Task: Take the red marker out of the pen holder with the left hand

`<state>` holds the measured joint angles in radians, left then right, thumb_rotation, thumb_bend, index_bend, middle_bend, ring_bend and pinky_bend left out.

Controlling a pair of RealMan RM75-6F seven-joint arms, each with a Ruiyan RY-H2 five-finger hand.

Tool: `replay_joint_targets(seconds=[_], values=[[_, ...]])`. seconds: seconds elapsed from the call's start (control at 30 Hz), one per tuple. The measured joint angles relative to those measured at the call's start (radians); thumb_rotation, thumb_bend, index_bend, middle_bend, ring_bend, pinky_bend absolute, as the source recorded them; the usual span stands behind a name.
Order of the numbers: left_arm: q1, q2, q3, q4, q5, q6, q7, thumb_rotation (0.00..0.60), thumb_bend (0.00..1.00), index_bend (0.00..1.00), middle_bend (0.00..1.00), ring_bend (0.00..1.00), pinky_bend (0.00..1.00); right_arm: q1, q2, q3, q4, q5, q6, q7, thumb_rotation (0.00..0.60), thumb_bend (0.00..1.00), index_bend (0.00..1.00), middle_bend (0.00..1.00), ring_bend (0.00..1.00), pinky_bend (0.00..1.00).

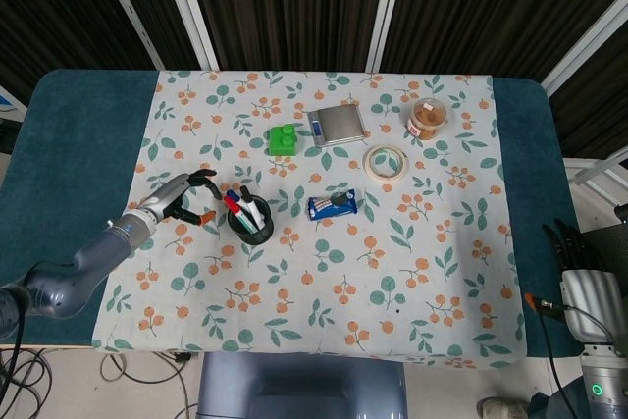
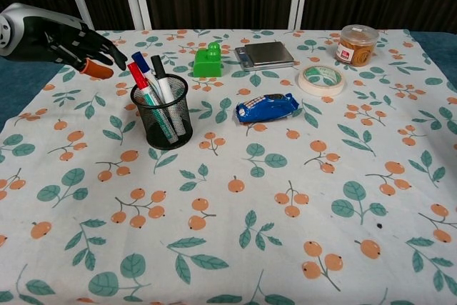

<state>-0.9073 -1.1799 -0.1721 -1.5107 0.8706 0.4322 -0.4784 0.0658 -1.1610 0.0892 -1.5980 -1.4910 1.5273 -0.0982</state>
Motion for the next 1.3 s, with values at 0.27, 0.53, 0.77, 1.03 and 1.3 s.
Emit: replay_joint_targets(seconds=[0.27,0.53,0.77,1.03,1.3], values=[[-0.075,-0.025,0.064,-0.037,-0.233,0.129,0.191,0.6,0.36,0.42,0.05,0.0,0.0,0.0,0.001,0.002,-0.002,0.004,-0.003,0.002,0.6,0.16,0.08,0.0,0.07,0.17],[-0.113,-0.055,0.065,-0.054,-0.333,0.152,0.252,0.6,0.36,0.42,0.05,0.0,0.0,0.001,0.001,0.001,-0.004,0.006,-0.006,0.0,0.6,0.16,0.07,0.0,0.07,0.17],[-0.127,-0.066,0.06,-0.068,-0.378,0.169,0.302,0.6,0.37,0.46,0.05,0.0,0.0,0.0,0.002,0.001,-0.004,0.005,-0.005,0.002,0.6,0.16,0.07,0.0,0.07,0.17],[-0.13,-0.068,0.051,-0.073,-0.409,0.178,0.331,0.6,0.37,0.47,0.05,0.0,0.0,0.0,0.002,0.001,-0.005,0.007,-0.006,-0.001,0.6,0.16,0.08,0.0,0.07,0.17],[-0.128,-0.063,0.044,-0.082,-0.418,0.171,0.35,0.6,0.37,0.48,0.05,0.0,0.0,0.0,0.002,0.002,-0.006,0.01,-0.007,-0.001,0.6,0.16,0.07,0.0,0.07,0.17]])
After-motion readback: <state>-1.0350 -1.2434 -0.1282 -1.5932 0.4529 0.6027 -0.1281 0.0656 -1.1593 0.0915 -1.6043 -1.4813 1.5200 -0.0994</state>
